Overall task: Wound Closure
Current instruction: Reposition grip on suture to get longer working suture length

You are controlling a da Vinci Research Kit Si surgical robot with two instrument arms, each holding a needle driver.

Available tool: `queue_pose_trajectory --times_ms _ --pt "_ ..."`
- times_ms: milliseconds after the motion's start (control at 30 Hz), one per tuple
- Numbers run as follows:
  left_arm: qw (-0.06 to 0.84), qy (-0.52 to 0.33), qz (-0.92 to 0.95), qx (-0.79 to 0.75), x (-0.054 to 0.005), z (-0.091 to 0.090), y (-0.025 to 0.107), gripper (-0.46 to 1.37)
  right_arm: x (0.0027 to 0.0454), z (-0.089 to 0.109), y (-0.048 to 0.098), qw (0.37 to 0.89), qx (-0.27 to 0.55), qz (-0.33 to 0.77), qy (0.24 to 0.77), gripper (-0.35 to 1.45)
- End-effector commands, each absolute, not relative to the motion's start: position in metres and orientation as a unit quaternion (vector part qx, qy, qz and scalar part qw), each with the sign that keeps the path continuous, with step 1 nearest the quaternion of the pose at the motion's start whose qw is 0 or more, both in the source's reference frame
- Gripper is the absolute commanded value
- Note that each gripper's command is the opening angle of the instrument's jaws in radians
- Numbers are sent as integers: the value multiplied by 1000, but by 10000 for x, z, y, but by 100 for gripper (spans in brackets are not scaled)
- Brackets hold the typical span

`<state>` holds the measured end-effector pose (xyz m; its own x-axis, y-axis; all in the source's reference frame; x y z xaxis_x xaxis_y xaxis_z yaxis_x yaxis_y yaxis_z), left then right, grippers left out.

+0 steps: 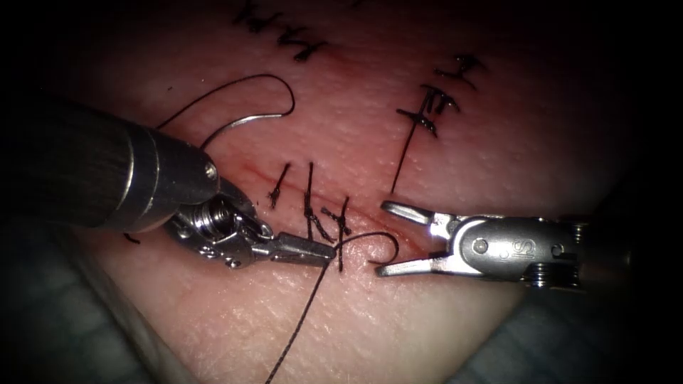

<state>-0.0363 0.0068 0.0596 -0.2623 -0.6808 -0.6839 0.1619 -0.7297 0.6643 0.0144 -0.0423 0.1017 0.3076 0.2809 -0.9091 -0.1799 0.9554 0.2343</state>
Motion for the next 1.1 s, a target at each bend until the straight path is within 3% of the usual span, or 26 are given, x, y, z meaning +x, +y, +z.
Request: queue_pose_trajectory --times_ms 33,67,500,533,700,767,1100 --pt "280 -238 -758 540 -363 596 68 -35 143 1016 -424 804 53 160 570 -2" --pt "280 -238 -758 540 -363 596 68 -35 142 1016 -424 802 59 170 570 -35" --pt "263 -228 -762 546 -366 597 69 -35 132 998 -410 804 27 185 564 -35" --pt "254 -222 -764 549 -367 597 70 27 130 1000 -409 805 26 185 563 -35" --pt "249 -216 -763 557 -374 597 69 96 125 1014 -407 809 20 188 557 -35" --pt "249 -216 -763 557 -376 597 68 106 124 1018 -405 809 20 187 557 -35" --pt "264 -218 -749 567 -368 600 29 111 124 1027 -395 808 22 186 559 -35"
